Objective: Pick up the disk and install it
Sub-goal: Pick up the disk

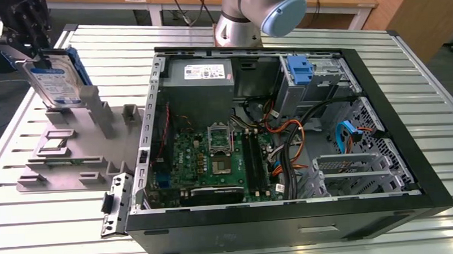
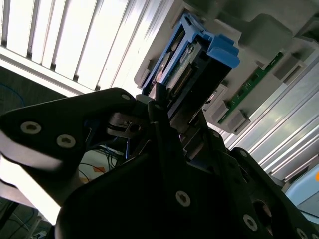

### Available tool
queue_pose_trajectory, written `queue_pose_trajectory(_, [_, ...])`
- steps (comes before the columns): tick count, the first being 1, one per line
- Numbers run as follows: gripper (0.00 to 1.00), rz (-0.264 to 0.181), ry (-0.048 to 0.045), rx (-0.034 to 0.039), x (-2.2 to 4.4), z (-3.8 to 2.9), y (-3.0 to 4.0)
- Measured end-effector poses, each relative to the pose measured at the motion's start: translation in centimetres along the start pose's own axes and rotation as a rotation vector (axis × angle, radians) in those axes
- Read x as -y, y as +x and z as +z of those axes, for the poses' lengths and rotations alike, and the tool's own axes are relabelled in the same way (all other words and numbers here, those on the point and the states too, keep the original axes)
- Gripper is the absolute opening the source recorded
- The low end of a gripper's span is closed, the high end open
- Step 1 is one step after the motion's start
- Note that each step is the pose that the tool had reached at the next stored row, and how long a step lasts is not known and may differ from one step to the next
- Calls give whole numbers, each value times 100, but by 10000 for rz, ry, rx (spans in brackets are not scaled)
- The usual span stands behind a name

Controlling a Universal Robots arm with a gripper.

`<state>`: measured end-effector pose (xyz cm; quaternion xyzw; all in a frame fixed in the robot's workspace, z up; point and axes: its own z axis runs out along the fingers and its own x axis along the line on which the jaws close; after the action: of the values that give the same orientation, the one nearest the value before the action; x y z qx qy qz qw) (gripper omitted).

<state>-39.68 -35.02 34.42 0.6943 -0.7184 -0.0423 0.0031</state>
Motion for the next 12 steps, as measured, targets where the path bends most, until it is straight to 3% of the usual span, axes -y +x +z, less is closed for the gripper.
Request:
queue_pose_trajectory(4, [35, -1, 1, 0, -4, -68, -4])
queue_pose_trajectory(12, [35, 0, -1, -1, -6, -93, -5])
